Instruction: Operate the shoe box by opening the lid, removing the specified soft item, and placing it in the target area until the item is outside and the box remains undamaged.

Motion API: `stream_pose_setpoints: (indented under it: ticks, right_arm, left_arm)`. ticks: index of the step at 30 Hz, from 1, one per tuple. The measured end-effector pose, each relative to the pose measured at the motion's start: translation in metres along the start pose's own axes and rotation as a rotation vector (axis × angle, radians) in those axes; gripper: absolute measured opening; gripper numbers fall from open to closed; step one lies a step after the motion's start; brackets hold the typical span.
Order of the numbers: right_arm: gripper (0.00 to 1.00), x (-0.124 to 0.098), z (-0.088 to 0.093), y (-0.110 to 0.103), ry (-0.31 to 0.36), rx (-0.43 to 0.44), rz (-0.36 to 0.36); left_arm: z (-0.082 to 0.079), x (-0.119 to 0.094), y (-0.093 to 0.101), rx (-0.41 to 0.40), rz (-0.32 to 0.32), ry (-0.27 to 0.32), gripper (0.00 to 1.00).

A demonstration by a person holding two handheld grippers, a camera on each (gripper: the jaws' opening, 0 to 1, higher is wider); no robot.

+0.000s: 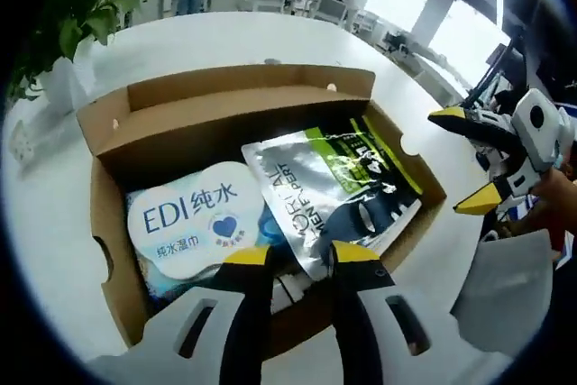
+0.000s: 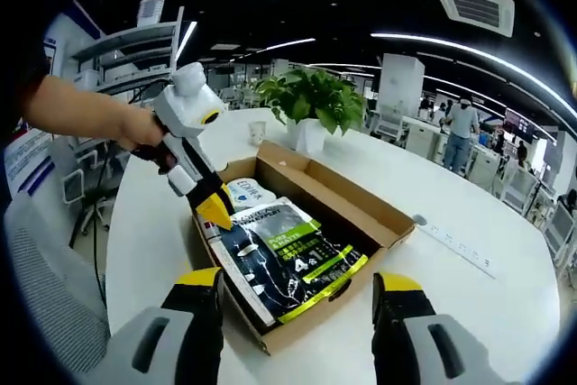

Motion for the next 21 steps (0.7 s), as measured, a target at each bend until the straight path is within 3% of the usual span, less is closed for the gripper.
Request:
stream_pose_setpoints:
  ticks: [5,12,16,21]
  right_arm:
    - [0.65,-0.001,0.001,0.001,-0.003,0.001,0.002]
    - [0.64,-0.001,-0.001,0.0,0.006,0.005,0.006]
    - [0.64,0.0,-0.001,-0.001,0.004,0.002,0.006]
    - [0.63,0.003,0.001,-0.003,0.0,0.002,0.005]
  left_arm:
    - [0.0,0.006,0.003,-0.077,0.055,0.005,0.18]
    - [-0.001,0.003,0.001,-0.085,0.046,0.02,0.12]
    - [-0.004,-0.002,0.0,-0.049,0.023,0.046,0.02]
    - [-0.01,-0.008,0.003,-0.068,0.026,0.068,0.01]
Point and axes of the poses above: the point that each gripper's makers call its tool centre point, and the gripper's own axes: x roughly forward along the fingers, y roughly to its right, z roughly out of its underside, the point moved 7 cm from there along -x, roughly backward along the fingers, and after that the axes turned 10 degrees about -z, right-handed, at the moved point
